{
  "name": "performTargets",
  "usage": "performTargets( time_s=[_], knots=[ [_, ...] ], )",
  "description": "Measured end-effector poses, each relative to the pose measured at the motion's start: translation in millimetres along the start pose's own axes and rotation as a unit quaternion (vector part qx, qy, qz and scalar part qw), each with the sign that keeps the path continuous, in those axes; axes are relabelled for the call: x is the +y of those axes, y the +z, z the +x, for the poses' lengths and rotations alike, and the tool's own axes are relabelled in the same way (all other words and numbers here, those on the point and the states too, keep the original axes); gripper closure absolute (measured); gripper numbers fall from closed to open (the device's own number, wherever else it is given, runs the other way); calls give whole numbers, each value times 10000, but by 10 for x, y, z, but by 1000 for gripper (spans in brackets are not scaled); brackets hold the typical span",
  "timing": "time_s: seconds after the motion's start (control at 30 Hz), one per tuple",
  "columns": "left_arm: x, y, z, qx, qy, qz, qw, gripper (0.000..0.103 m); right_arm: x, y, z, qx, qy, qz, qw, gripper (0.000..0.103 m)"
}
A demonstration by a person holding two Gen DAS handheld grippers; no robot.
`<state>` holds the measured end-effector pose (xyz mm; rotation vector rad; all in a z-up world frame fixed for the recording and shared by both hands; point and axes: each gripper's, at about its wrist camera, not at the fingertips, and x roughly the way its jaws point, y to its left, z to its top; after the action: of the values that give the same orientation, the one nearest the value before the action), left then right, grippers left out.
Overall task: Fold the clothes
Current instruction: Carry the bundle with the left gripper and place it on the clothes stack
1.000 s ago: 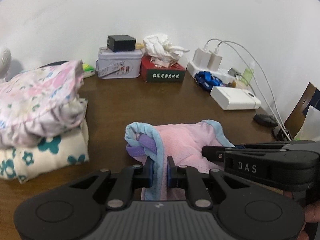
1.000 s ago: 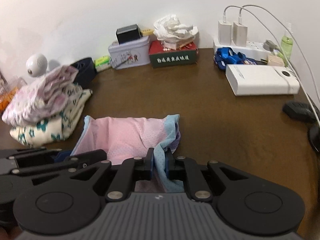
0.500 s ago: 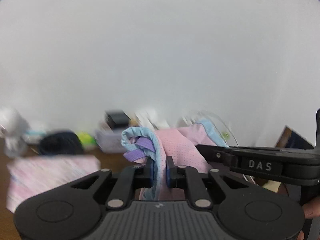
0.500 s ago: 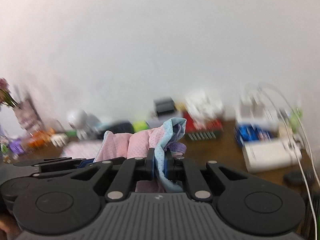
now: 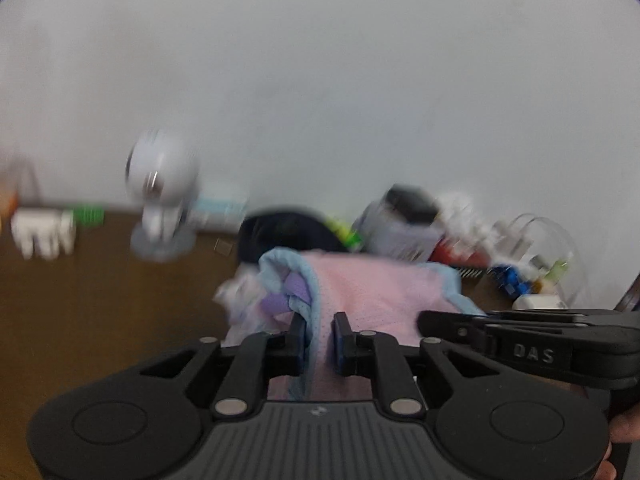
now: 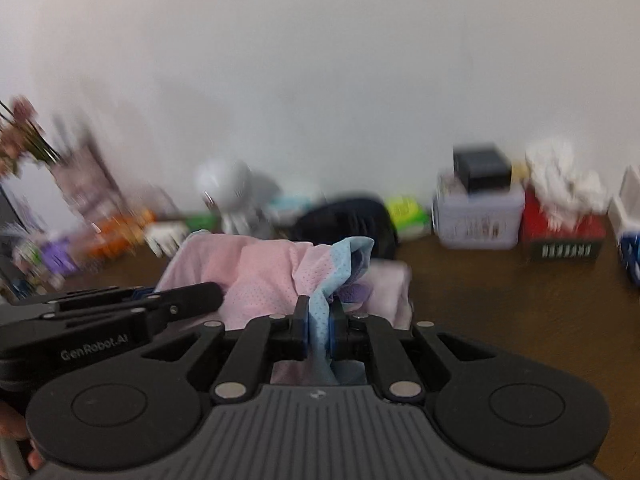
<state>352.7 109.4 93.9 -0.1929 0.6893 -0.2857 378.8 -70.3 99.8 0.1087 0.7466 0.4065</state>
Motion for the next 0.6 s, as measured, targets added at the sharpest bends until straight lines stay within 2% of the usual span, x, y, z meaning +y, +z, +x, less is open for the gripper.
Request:
performTargets(
  time_s=[0.07,0.1,0.13,0.2,0.23,0.27,0.33,0.43,0.5,0.6],
  knots=[
    [123,-96,101,-4,-20,-159,9999,77,1,-96,122,109,-97,-40,9999,94],
    [192,-130,81,-67,4,-262,9996,66,-8,-134,162,134,-119,-45,9998,92],
    [228,-137,41,-187,21,-353,9992,61,-24,-150,159,96,-127,-60,9999,88],
    [256,-124,-75,-410,90,-453,9981,61,-55,-155,119,53,-80,-79,9999,86],
    [248,-106,-153,-506,144,-454,9976,62,-69,-147,72,14,-114,-67,9999,81],
    [241,-87,-230,-602,198,-456,9969,62,-87,-136,19,-41,-161,-61,9998,70],
    [220,-41,-383,-752,625,-475,9941,62,-128,-101,-169,-343,-414,-84,9985,63],
    [79,-52,-732,-911,1053,-412,9894,62,-163,-122,-546,-715,-650,8,9953,63],
    [-75,-157,-1001,-1009,1018,-247,9894,61,-195,-205,-834,-916,-736,7,9931,63],
    [-374,-530,-1412,-1033,913,98,9904,53,-64,-560,-1291,-1071,-736,-111,9915,59]
  ],
)
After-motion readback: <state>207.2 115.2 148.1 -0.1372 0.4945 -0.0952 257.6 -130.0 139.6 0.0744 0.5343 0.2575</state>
